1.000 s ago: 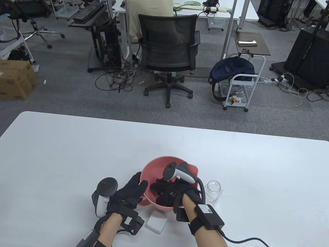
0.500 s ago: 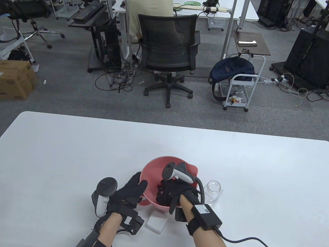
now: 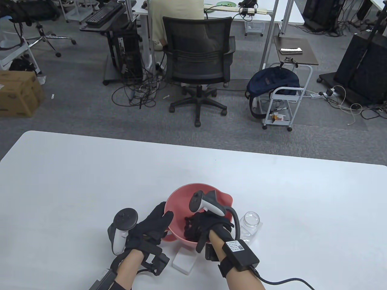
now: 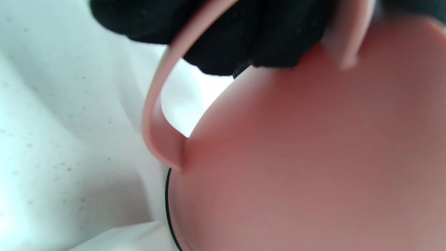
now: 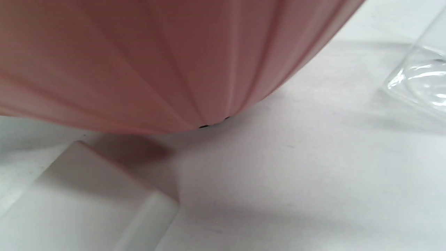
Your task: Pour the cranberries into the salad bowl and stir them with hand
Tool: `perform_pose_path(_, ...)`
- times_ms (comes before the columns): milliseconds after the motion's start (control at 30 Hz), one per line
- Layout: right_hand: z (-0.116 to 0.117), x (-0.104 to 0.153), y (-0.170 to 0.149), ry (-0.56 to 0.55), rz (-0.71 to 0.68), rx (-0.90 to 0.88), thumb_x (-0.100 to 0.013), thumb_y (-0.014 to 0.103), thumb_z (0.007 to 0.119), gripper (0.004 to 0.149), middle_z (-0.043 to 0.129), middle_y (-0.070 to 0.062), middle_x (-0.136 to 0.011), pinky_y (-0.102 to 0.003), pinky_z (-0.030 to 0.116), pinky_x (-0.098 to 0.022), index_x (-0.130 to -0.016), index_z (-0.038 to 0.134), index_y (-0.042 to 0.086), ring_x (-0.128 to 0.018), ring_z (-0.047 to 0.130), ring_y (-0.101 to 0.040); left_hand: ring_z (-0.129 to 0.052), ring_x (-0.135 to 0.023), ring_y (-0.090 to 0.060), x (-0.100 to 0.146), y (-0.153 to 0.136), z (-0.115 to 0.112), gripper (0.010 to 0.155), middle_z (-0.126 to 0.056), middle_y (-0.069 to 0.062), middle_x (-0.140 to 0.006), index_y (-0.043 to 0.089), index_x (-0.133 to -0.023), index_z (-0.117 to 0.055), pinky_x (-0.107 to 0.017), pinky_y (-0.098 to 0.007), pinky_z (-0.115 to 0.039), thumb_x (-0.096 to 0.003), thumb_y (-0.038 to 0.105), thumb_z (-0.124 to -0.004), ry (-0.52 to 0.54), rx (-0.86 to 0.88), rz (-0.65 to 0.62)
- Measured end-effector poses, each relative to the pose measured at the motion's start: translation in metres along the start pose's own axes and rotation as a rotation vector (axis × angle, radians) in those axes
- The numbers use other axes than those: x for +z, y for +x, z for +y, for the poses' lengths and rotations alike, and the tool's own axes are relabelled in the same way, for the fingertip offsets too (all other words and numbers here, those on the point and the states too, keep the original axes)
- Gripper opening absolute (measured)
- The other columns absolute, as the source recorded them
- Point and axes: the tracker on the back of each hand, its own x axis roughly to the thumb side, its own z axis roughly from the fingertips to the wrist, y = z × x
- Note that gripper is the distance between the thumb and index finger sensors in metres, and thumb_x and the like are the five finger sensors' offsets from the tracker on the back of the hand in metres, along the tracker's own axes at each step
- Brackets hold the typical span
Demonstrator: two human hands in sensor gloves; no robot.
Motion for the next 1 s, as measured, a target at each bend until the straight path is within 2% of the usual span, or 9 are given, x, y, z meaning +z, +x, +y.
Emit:
perform_pose_path(100, 0.0003, -0.0005, 0.0, 0.009, 0.001, -0.003, -0.049, 0.069, 0.079, 0.08, 0.065, -0.012, -0.112, -0.033, 0.08, -0.064, -0.11, 0.055, 0.022, -0.089, 0.086, -0.019, -0.097, -0.046, -0.011, 0.0001, 0.0, 0.0001, 0.077, -0.094, 0.016, -0.046, 0.037, -0.111, -0.055, -0.033, -0.03, -0.087, -0.0498, 0.079, -0.075, 0.0, 0.0, 0.0)
perform_pose_path(233, 0.0006, -0.0007, -0.0006, 0.018, -0.005, -0.014, -0.049, 0.069, 0.079, 0.073, 0.083, -0.006, -0.102, -0.029, 0.084, -0.057, -0.105, 0.067, 0.024, -0.08, 0.093, -0.014, -0.097, -0.046, -0.011, 0.0001, -0.0001, 0.0001, 0.077, -0.094, 0.016, -0.046, 0.038, -0.111, -0.055, -0.033, -0.029, -0.087, -0.0498, 0.079, -0.075, 0.0, 0.0, 0.0)
perform_pose_path(467, 0.0008, -0.0019, 0.0002, 0.056, -0.025, -0.01, -0.046, 0.071, 0.08, 0.062, 0.088, 0.004, -0.095, -0.028, 0.085, -0.054, -0.097, 0.078, 0.035, -0.074, 0.096, -0.01, -0.097, -0.046, -0.011, 0.0, -0.0001, 0.0001, 0.077, -0.094, 0.016, -0.047, 0.037, -0.111, -0.055, -0.033, -0.029, -0.087, -0.05, 0.079, -0.075, -0.001, 0.002, 0.002)
perform_pose_path(767, 0.0006, -0.0017, 0.0, 0.09, -0.027, 0.001, -0.04, 0.072, 0.082, 0.054, 0.09, 0.026, -0.096, -0.025, 0.086, -0.061, -0.092, 0.076, 0.056, -0.083, 0.095, 0.002, -0.097, -0.045, -0.011, -0.0001, -0.0001, 0.0, 0.077, -0.094, 0.016, -0.046, 0.037, -0.111, -0.054, -0.033, -0.029, -0.087, -0.0498, 0.079, -0.075, -0.003, 0.004, 0.002)
perform_pose_path(900, 0.0008, -0.002, -0.0003, 0.095, -0.032, 0.002, -0.039, 0.07, 0.083, 0.054, 0.088, 0.032, -0.099, -0.028, 0.084, -0.067, -0.092, 0.072, 0.062, -0.093, 0.09, 0.001, -0.097, -0.045, -0.011, 0.0, 0.0, -0.0001, 0.077, -0.094, 0.016, -0.046, 0.037, -0.111, -0.054, -0.033, -0.03, -0.087, -0.0498, 0.079, -0.075, -0.005, 0.004, 0.0)
perform_pose_path(1000, 0.0005, -0.0012, -0.0005, 0.086, -0.04, -0.006, -0.039, 0.069, 0.083, 0.056, 0.088, 0.034, -0.099, -0.029, 0.083, -0.069, -0.093, 0.071, 0.063, -0.095, 0.089, 0.003, -0.097, -0.045, -0.011, -0.0002, -0.0002, -0.0001, 0.077, -0.094, 0.016, -0.046, 0.037, -0.111, -0.054, -0.033, -0.03, -0.087, -0.0495, 0.079, -0.075, -0.005, 0.004, 0.0)
